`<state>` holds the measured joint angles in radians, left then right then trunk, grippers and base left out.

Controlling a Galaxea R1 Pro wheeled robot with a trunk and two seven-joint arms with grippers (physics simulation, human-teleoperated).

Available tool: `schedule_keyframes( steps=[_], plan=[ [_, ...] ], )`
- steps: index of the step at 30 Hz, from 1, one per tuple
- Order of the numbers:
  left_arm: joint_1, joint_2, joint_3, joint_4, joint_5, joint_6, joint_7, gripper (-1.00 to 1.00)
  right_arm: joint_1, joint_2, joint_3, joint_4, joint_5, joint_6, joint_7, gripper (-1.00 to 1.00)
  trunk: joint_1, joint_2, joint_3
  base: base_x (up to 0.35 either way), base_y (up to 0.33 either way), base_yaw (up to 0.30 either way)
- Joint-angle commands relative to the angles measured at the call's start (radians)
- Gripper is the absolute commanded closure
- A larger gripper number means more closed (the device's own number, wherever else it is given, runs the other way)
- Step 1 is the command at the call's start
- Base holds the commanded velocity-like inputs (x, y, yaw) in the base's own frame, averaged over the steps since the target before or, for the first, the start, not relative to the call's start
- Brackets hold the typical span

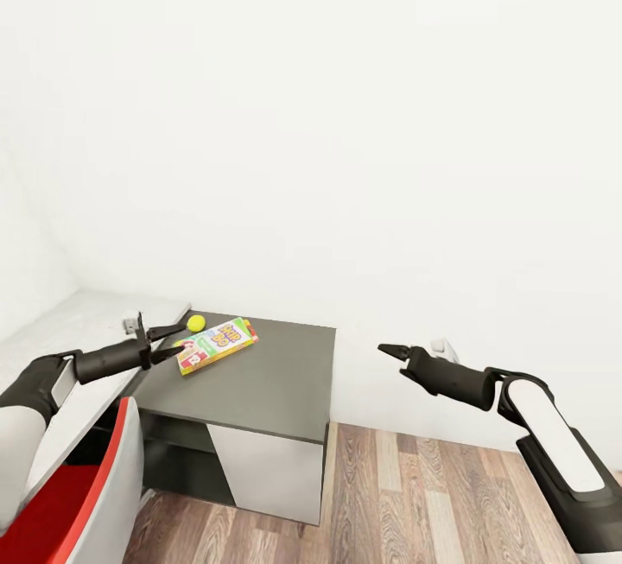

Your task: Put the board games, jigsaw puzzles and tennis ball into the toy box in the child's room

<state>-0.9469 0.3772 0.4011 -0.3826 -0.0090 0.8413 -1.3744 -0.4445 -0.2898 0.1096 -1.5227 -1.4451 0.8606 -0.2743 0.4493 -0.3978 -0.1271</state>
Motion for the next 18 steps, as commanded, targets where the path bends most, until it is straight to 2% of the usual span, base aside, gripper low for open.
schedule_keyframes(
  steps=[1, 3, 7, 10, 18],
  plan=[
    [-0.001, 0.004, -0.002, -0.002, -0.001, 0.010, -0.003, -1.00, 0.000, 0.000, 0.001, 0.002, -0.011, 0.000, -0.009, -1.00, 0.001, -0.002, -0.002, 0.000, 0.000, 0.000],
    [-0.001, 0.025, -0.014, -0.009, -0.001, 0.008, -0.005, -1.00, 0.004, 0.000, 0.000, 0.010, -0.012, -0.002, -0.007, -1.00, 0.001, -0.002, -0.002, 0.000, 0.000, 0.000],
    [-0.001, 0.042, -0.016, -0.011, -0.001, 0.007, -0.007, -1.00, 0.007, 0.001, 0.001, 0.015, -0.012, -0.012, -0.007, -1.00, 0.001, -0.002, -0.002, 0.000, 0.000, 0.000],
    [-0.001, 0.074, -0.018, -0.011, 0.001, 0.007, -0.010, -1.00, 0.008, 0.001, 0.001, 0.052, -0.015, -0.037, -0.003, -1.00, 0.001, -0.002, -0.002, 0.000, 0.000, 0.000],
    [-0.001, 0.092, -0.018, -0.012, 0.003, 0.006, -0.011, -1.00, 0.009, 0.001, -0.001, 0.097, -0.011, -0.050, 0.085, -1.00, 0.001, -0.002, -0.002, 0.000, 0.000, 0.000]
  ],
)
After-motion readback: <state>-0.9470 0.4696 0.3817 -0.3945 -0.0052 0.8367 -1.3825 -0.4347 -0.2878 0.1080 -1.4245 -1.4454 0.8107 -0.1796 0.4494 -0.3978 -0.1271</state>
